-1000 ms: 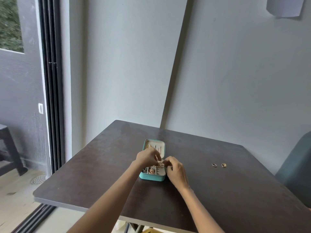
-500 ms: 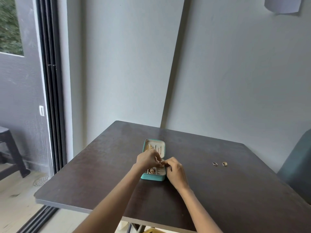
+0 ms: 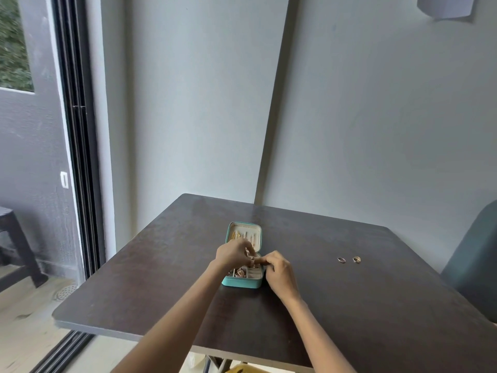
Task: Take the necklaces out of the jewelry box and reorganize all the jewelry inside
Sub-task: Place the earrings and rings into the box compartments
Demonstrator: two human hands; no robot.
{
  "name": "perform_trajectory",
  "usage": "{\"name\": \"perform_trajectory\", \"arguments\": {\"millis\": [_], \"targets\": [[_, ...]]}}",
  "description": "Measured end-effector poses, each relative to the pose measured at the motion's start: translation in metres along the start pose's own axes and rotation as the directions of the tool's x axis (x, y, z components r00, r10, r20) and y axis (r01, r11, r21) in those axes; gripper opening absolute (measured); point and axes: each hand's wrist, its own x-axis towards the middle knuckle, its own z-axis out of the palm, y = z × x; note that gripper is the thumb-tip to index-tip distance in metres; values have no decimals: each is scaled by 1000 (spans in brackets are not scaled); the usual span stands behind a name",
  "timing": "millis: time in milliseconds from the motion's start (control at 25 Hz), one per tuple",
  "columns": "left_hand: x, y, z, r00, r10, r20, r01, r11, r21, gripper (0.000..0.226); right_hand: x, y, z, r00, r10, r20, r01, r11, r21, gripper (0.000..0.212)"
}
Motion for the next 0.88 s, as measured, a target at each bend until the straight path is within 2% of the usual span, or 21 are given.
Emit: {"name": "perform_trajectory", "arguments": {"millis": [280, 400, 480, 520, 640, 760, 880], "targets": [[3, 6, -2, 1000, 3, 28, -4, 998, 62, 29, 1, 1, -1, 1000, 23, 2, -23, 999, 43, 35], [3, 28, 0, 990, 66, -124, -62, 997, 38, 25, 2, 7, -7, 986, 122, -115, -105, 984, 144, 32], [12, 54, 12, 969, 133, -210, -140, 990, -20, 26, 5, 21, -24, 945, 253, -205, -218, 959, 179, 29], [17, 70, 21, 963, 171, -210, -184, 982, -46, 28, 6, 32, -36, 917, 316, -244, -281, 945, 169, 27], [30, 119, 64, 959, 264, -106, -275, 954, -118, 31, 2, 79, -83, 828, 435, -354, -430, 897, 97, 25], [34, 156, 111, 958, 288, -6, -281, 930, -238, 33, -9, 131, -124, 718, 536, -444, -544, 830, 123, 28], [43, 180, 143, 957, 290, 28, -267, 910, -317, 36, -4, 167, -147, 693, 593, -411, -595, 792, 140, 30]]}}
